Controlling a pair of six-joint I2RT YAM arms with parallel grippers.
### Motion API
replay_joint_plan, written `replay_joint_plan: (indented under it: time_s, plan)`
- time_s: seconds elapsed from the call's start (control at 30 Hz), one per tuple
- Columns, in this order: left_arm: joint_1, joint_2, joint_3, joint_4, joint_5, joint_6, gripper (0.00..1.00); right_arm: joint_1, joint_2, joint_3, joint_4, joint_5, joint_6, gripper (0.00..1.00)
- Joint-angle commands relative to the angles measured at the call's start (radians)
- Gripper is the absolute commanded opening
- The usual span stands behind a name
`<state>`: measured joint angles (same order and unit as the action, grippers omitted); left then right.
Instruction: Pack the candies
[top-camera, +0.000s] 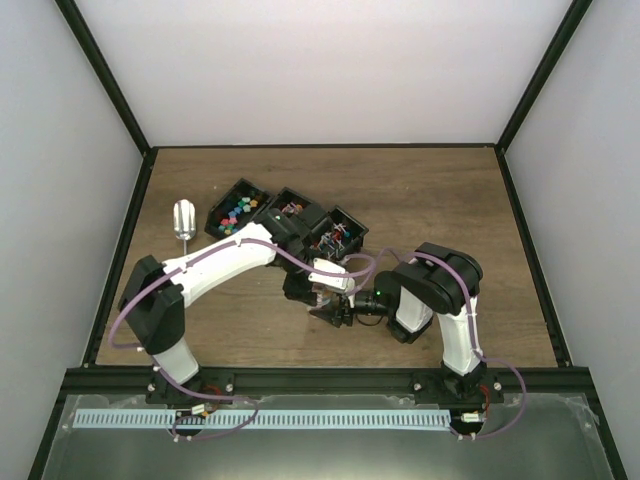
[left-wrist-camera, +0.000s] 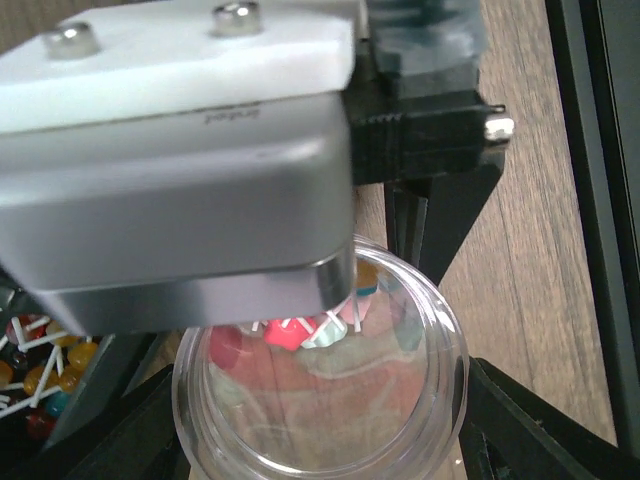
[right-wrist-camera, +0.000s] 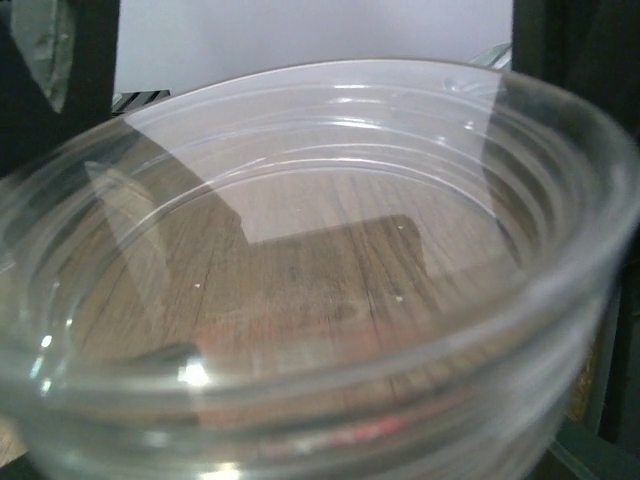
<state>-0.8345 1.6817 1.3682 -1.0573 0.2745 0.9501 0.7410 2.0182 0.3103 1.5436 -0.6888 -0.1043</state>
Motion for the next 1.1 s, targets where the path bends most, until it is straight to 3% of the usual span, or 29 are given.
replay_joint_plan:
  time_s: [0.0,0.2,0.5,0.8,1.07]
  plan:
    - [0.01,0.092,0.025,-0.027,-0.163,0.229,0.52,0.008,0.016,-0.016,0.362,-0.067,-0.012,0.7]
    - [0.012,0.094,0.042,-0.058,-0.174,0.236,0.6,0.008,0.016,-0.02,0.362,-0.064,-0.029,0.77]
    - [0.031,0.099,0.139,-0.038,-0.077,0.048,0.78,0.007,0.009,-0.019,0.362,-0.053,-0.023,0.84]
    - [0.031,0.012,0.101,0.005,0.002,0.013,0.99,0.008,0.0,-0.025,0.362,-0.041,-0.017,0.88]
    - [0.031,-0.037,0.071,-0.019,0.061,-0.012,1.0,0.007,-0.02,-0.026,0.362,-0.04,-0.014,0.93]
